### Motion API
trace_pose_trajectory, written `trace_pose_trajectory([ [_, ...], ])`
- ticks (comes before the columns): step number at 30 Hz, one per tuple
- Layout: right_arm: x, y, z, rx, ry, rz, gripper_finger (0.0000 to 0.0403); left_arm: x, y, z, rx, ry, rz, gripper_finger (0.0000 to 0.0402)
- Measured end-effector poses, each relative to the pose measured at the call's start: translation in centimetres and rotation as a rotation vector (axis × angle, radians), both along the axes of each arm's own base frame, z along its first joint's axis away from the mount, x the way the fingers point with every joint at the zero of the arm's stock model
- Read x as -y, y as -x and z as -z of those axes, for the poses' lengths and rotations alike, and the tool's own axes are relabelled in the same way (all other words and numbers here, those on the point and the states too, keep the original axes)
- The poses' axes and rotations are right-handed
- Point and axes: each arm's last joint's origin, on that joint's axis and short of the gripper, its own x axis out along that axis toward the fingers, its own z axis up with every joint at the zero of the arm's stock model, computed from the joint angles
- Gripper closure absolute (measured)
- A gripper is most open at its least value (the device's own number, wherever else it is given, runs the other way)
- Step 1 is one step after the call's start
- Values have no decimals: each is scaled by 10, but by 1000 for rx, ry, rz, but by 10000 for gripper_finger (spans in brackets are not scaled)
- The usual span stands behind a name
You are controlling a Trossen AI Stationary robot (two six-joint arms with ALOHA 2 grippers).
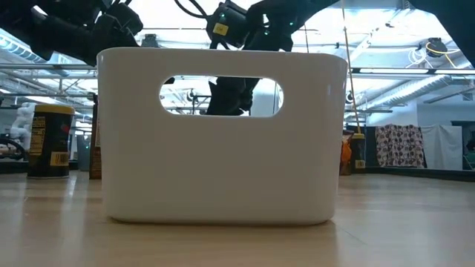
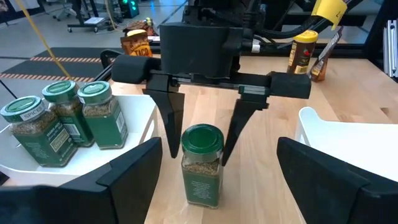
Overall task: Sort spices by type
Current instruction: Put the green spice bottle into the top white bin
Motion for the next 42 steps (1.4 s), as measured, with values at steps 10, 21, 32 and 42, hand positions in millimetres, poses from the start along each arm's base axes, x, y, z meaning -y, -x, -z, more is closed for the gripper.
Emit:
trace_pose_trajectory([
  [10,1,7,-24,55,11,-18,223,0,0,0,0,0,0,79],
  [21,31,35,-92,243,114,3,218,0,0,1,-6,0,-2,79],
  [32,86,46,-90,255,189,-9,217,0,0,1,-7,-1,-8,79],
  [42,120,47,-70,229,207,-37,216,0,0,1,-11,-2,-11,79],
])
